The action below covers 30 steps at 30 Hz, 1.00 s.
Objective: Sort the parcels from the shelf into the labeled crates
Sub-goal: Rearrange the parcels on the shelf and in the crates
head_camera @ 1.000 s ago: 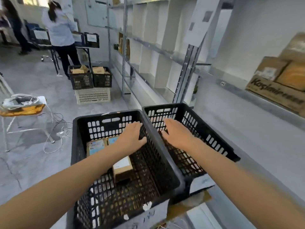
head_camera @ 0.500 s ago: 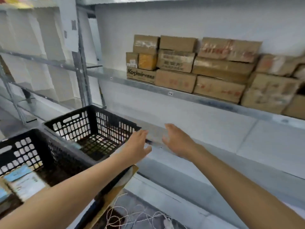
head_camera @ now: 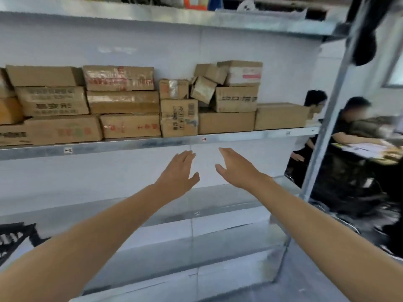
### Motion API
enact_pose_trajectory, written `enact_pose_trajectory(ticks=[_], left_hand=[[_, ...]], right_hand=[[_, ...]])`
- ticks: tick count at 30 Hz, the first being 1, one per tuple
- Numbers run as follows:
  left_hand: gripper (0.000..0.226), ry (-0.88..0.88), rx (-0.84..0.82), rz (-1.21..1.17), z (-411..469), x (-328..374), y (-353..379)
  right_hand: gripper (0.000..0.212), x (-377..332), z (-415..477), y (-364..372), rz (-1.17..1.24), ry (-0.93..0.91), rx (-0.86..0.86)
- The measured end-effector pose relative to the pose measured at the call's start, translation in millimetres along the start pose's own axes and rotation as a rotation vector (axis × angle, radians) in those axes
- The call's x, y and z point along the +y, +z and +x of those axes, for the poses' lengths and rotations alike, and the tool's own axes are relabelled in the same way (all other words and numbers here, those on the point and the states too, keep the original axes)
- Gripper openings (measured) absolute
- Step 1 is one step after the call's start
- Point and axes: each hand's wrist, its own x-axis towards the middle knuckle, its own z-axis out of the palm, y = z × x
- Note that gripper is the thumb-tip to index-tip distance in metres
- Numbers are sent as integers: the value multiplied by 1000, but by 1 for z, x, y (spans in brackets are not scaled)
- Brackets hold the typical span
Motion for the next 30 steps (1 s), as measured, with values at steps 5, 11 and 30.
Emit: enact_pose_trajectory(ticks=[5, 11, 30], left_hand=[[63, 148, 18, -142, 72, 68, 21], [56, 247, -16, -267, 141, 128, 44], [67, 26, 45, -483, 295, 162, 130]], right_hand=[[65, 74, -2, -50, -107, 139, 42], [52, 141, 18, -94, -161, 259, 96], [55, 320, 126, -125, -103, 393, 67]])
